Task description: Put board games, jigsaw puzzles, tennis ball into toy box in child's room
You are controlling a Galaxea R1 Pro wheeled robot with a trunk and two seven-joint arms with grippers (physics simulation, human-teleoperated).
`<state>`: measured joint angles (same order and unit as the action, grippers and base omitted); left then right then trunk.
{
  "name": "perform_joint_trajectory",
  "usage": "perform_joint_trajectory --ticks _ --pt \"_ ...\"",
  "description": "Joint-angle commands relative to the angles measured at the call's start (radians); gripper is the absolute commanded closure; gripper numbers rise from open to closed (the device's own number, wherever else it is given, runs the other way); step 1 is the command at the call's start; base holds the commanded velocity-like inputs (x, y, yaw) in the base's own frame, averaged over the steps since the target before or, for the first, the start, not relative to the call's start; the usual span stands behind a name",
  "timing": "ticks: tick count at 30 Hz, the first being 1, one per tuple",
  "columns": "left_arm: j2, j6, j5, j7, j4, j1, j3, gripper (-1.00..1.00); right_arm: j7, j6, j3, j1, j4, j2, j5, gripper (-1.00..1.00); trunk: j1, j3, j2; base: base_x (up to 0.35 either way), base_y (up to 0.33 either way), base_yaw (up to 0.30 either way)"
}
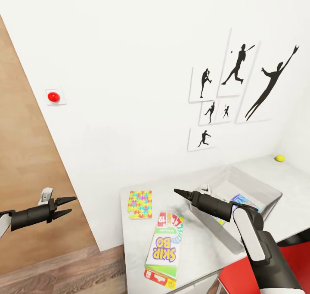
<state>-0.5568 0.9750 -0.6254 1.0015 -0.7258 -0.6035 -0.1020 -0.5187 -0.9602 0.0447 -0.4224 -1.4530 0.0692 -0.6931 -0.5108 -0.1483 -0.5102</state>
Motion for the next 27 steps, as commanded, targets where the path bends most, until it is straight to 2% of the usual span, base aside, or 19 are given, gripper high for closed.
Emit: perform_joint_trajectory --ticks 1,5,10,13,14,16,17,18,19,21,22,24,25,27 --pt "0.0 0.004 0.001 0.003 0.0 -0.001 -0.001 -1.0 -0.005 -0.004 0.001 -0.001 0.0 -0.001 0.005 -1.0 0.0 -0.002 -0.002 0.013 0.002 0.0" --pt "-0.001 0.004 0.001 0.004 0.0 -0.001 -0.001 -1.0 0.003 -0.003 0.0 -0.001 -0.001 -0.005 0.005 -1.0 0.0 -0.002 -0.002 0.006 0.001 0.0" --pt "-0.002 0.004 0.001 0.004 0.0 -0.001 -0.001 -1.0 0.078 -0.003 -0.038 -0.001 0.002 -0.031 0.019 -1.0 0.0 -0.002 -0.002 0.002 0.0 0.0" --pt "-0.003 0.004 0.001 0.004 0.0 0.0 -0.001 -1.0 0.193 -0.005 -0.081 -0.006 0.008 -0.061 0.046 -1.0 0.0 -0.002 -0.002 0.0 0.0 0.0" --pt "-0.004 0.004 0.001 0.004 0.0 0.0 -0.001 -1.0 0.268 -0.01 -0.098 -0.019 0.013 -0.086 0.058 -1.0 0.0 -0.002 -0.002 0.0 0.0 0.0" --pt "-0.005 0.004 0.001 0.004 0.0 0.0 -0.001 -1.0 0.347 -0.015 -0.109 -0.045 0.023 -0.117 0.066 -1.0 0.0 -0.002 -0.002 0.0 0.0 0.0" --pt "-0.008 0.004 0.001 0.004 0.0 0.0 -0.001 -1.0 0.428 -0.02 -0.117 -0.079 0.044 -0.15 0.071 -1.0 0.0 -0.002 -0.002 0.0 0.0 0.0" --pt "-0.009 0.004 0.001 0.004 0.0 0.001 -0.001 -1.0 0.467 -0.022 -0.12 -0.098 0.059 -0.165 0.072 -1.0 0.0 -0.002 -0.002 0.0 0.0 0.0" --pt "-0.01 0.004 0.001 0.003 0.0 0.001 -0.001 -1.0 0.542 -0.028 -0.124 -0.14 0.098 -0.194 0.075 -1.0 0.0 -0.002 -0.002 0.0 0.0 0.0" --pt "-0.011 0.004 0.001 0.003 0.0 0.001 -0.001 -1.0 0.611 -0.033 -0.128 -0.188 0.145 -0.22 0.077 -1.0 0.0 -0.002 -0.002 0.0 0.0 0.0" --pt "-0.012 0.004 0.001 0.003 0.0 0.001 -0.001 -1.0 0.672 -0.034 -0.133 -0.239 0.201 -0.243 0.078 -1.0 0.0 -0.002 -0.002 0.0 0.0 0.0" --pt "-0.013 0.004 0.001 0.003 0.0 0.001 -0.001 -1.0 0.725 -0.031 -0.138 -0.289 0.263 -0.244 0.078 -1.0 0.0 -0.002 -0.002 0.0 0.0 0.0" --pt "-0.013 0.004 0.001 0.003 0.0 0.002 -0.001 -1.0 0.769 -0.024 -0.143 -0.336 0.329 -0.244 0.08 -1.0 0.0 -0.002 -0.002 0.0 0.0 0.0" --pt "-0.014 0.004 0.001 0.003 0.0 0.002 -0.001 -1.0 0.805 -0.012 -0.146 -0.382 0.397 -0.244 0.081 -1.0 0.0 -0.002 -0.002 0.0 0.0 0.0"
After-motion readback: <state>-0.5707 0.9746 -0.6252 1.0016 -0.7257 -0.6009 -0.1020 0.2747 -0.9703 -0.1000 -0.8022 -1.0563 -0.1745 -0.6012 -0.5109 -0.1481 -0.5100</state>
